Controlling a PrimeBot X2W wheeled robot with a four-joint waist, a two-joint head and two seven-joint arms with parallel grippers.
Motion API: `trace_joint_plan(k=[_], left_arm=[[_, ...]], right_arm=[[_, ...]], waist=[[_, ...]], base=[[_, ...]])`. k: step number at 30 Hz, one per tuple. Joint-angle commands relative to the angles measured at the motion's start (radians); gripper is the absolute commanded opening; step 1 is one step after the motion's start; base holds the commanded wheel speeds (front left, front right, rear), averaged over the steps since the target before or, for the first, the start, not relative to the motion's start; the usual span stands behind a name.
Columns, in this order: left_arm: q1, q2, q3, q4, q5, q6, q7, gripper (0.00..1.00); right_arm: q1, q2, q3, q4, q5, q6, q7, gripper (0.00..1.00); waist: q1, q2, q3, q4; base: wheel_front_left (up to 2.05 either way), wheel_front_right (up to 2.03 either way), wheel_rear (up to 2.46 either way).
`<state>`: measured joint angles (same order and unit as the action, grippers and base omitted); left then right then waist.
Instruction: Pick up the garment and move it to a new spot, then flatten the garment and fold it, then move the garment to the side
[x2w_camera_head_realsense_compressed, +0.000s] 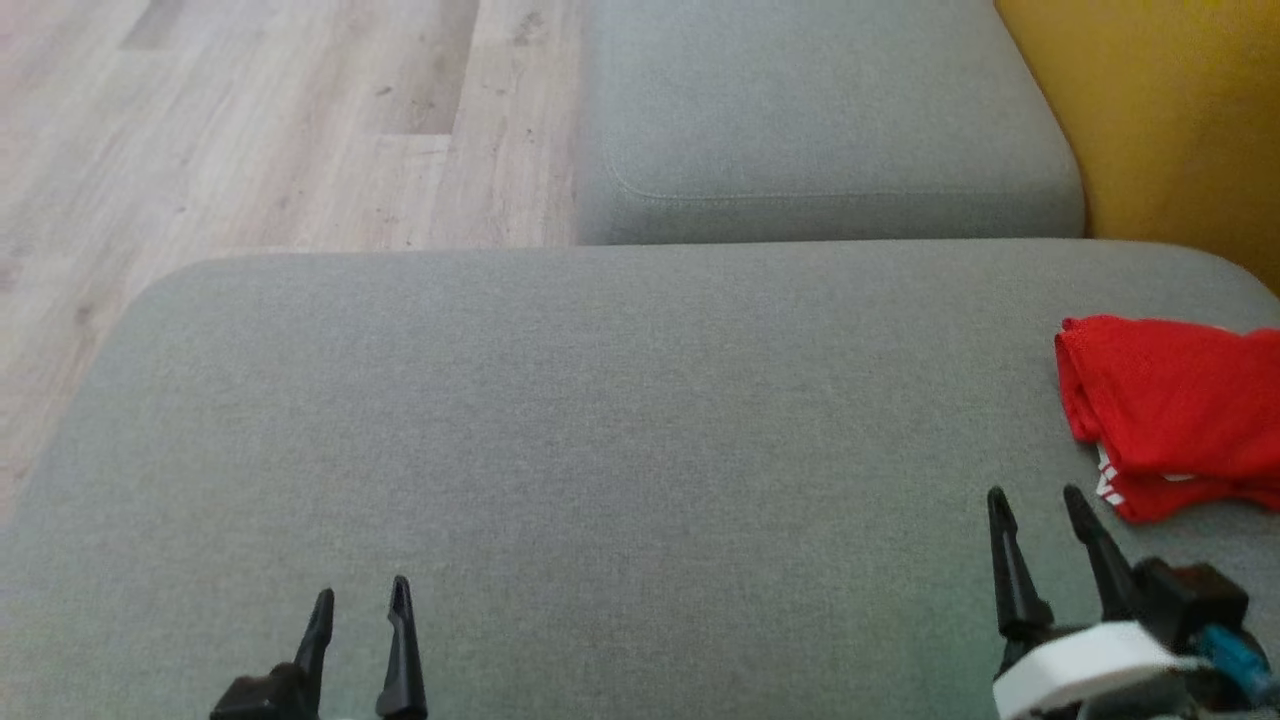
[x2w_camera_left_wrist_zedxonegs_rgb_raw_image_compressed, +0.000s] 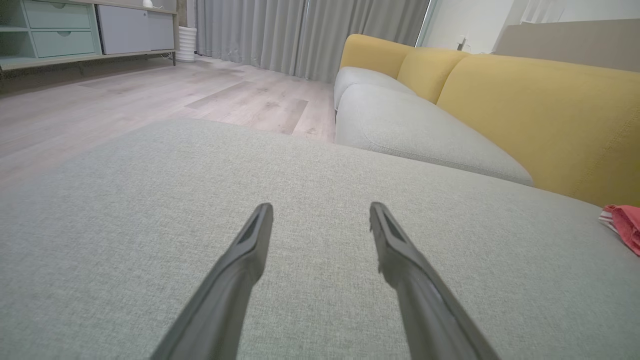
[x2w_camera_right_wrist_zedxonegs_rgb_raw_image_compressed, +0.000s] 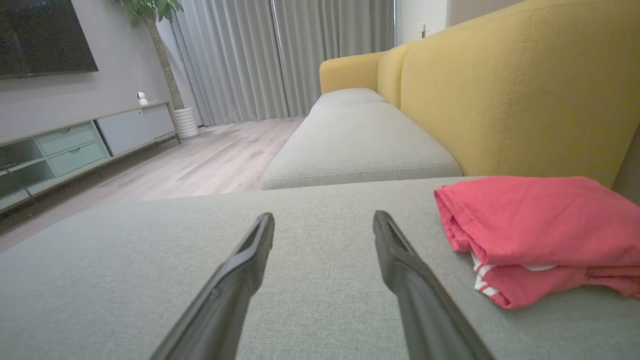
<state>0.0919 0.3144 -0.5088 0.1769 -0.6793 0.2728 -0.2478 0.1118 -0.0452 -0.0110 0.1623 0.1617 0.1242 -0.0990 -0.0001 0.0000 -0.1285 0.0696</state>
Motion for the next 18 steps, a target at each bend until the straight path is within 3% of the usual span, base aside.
trace_joint_plan(k=[1,18], left_arm=[[-0.04,0.01,0.03,-0.024,0.002,0.0,-0.004,1.0],[-0.049,0.012,0.003,-0.019,0.007,0.006,0.018,1.0]], right_arm=[[-0.017,-0.005,0.028,-0.05,0.01,0.007,-0.017,1.0],[0.044,-0.005,0.048,-0.085,0.034,0.007,-0.014,1.0]], waist=[[0.0001,0.0,-0.006,0.003],[0.0001,0.0,-0.014,-0.007]], base=[[0.0,0.0,0.0],[0.0,0.0,0.0]])
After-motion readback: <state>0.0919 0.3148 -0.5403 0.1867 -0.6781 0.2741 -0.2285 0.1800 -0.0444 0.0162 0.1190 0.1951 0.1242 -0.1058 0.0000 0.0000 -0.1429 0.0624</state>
